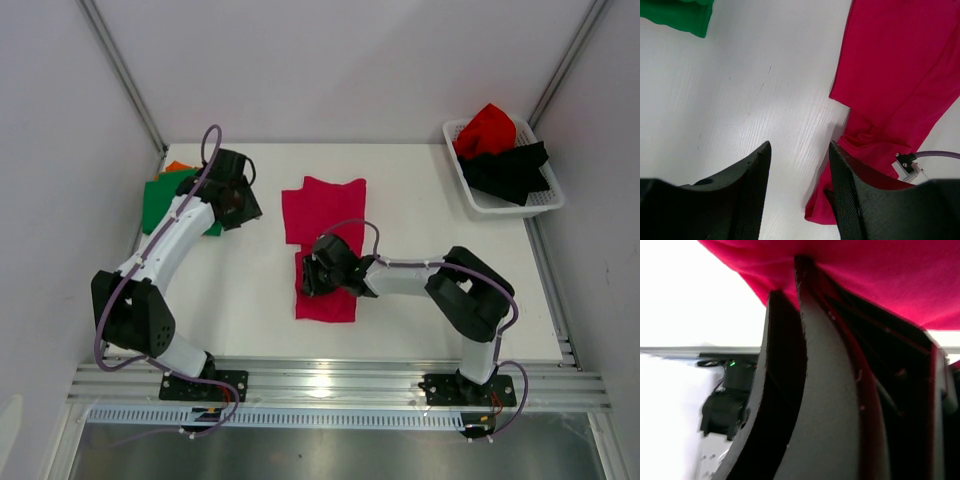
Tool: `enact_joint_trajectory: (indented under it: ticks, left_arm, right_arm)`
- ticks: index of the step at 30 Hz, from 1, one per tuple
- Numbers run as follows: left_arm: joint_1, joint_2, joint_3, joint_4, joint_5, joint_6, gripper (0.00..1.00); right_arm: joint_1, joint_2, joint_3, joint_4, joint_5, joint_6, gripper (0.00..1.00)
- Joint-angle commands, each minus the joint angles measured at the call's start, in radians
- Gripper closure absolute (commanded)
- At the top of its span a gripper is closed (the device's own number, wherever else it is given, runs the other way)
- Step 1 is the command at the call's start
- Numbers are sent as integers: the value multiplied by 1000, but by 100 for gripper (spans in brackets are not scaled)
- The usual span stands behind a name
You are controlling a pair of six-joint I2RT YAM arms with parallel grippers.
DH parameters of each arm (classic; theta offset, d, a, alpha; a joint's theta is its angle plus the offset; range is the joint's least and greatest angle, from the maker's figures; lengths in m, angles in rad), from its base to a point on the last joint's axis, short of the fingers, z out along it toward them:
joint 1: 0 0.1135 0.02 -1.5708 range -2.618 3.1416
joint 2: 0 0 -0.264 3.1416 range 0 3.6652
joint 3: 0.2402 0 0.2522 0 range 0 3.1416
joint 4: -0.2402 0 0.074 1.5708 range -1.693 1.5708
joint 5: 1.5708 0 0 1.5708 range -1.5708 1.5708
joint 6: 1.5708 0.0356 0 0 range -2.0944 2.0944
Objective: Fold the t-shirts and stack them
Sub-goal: Fold the folded rectangular tshirt in 1/3 of the way
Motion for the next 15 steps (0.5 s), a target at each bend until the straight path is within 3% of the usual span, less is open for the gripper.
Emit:
enact_joint_trajectory:
  ticks: [1, 15]
  left_arm:
    - [11, -35, -2, 17, 6, 11, 47]
    - [21, -35, -16, 25, 18, 12, 47]
  right_arm:
    - [34, -40, -30, 21, -17, 43, 68]
    - [111, -40, -44, 24, -3, 80, 68]
